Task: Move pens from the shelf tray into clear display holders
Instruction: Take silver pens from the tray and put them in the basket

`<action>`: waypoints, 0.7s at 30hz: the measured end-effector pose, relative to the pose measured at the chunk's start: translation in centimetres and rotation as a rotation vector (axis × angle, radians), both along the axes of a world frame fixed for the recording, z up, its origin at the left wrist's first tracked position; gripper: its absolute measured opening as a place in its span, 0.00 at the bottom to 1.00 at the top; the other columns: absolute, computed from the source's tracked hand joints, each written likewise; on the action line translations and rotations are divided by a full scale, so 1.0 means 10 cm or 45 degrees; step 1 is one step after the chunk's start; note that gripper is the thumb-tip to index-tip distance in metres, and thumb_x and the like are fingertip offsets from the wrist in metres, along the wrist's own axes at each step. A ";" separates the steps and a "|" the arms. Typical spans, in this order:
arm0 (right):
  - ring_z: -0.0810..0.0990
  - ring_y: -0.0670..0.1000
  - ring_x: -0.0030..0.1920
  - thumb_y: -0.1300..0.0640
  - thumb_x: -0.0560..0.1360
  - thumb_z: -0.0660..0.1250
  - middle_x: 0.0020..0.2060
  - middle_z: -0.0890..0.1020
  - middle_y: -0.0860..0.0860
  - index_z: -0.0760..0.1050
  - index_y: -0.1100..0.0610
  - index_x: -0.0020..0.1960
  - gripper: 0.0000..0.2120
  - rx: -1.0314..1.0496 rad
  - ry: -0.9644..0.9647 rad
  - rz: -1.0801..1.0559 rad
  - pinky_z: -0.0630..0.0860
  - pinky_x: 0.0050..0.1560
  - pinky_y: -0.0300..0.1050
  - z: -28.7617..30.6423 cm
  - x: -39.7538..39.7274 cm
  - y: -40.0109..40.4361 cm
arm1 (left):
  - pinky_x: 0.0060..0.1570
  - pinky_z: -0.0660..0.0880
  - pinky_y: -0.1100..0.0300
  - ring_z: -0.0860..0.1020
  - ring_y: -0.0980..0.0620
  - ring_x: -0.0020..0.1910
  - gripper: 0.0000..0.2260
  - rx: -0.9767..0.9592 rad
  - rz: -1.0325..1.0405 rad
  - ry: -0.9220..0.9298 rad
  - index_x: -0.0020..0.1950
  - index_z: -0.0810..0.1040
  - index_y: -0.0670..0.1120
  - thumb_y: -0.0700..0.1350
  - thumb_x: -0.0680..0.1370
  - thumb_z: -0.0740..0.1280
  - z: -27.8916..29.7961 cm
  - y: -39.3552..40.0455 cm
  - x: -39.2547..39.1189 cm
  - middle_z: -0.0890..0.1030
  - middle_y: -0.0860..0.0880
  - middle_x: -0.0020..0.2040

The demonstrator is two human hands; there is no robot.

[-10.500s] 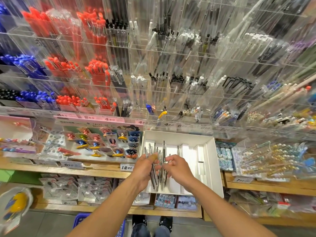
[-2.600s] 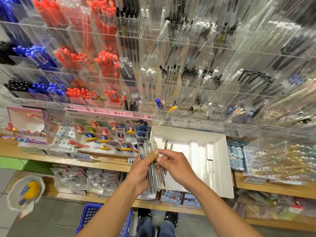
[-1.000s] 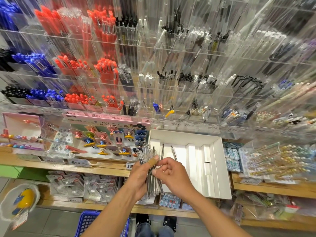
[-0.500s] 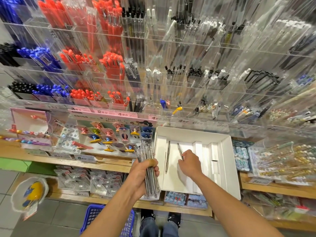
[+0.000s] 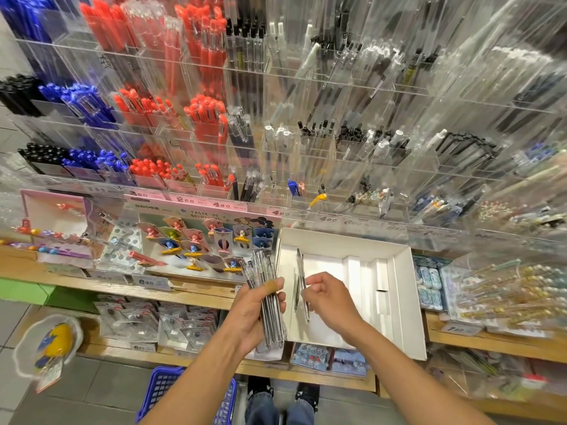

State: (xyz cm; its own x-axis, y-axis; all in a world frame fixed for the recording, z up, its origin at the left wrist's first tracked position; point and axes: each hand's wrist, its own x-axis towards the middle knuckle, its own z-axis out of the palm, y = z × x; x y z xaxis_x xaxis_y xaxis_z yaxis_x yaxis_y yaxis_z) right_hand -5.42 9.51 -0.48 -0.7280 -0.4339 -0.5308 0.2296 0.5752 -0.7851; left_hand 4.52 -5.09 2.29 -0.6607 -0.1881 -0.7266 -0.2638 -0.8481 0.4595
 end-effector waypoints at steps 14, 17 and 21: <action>0.76 0.41 0.34 0.49 0.69 0.74 0.35 0.79 0.46 0.77 0.50 0.47 0.10 -0.311 0.116 0.206 0.78 0.39 0.37 0.45 0.49 -0.18 | 0.34 0.81 0.50 0.83 0.39 0.37 0.19 0.027 0.054 0.000 0.57 0.74 0.37 0.35 0.68 0.74 0.04 0.06 0.01 0.81 0.36 0.39; 0.80 0.47 0.33 0.52 0.73 0.72 0.35 0.82 0.49 0.78 0.54 0.47 0.07 -0.365 -0.105 0.099 0.77 0.34 0.37 0.26 0.28 -0.15 | 0.33 0.81 0.52 0.81 0.43 0.32 0.14 -0.041 0.019 0.020 0.49 0.76 0.35 0.35 0.66 0.73 0.02 0.01 0.04 0.80 0.38 0.36; 0.80 0.50 0.41 0.57 0.75 0.68 0.44 0.81 0.57 0.77 0.58 0.50 0.06 0.225 0.063 -0.056 0.80 0.45 0.49 -0.30 -0.07 -0.21 | 0.33 0.80 0.59 0.79 0.50 0.31 0.04 -0.080 0.070 -0.012 0.45 0.78 0.36 0.31 0.72 0.69 -0.05 -0.03 0.07 0.79 0.43 0.34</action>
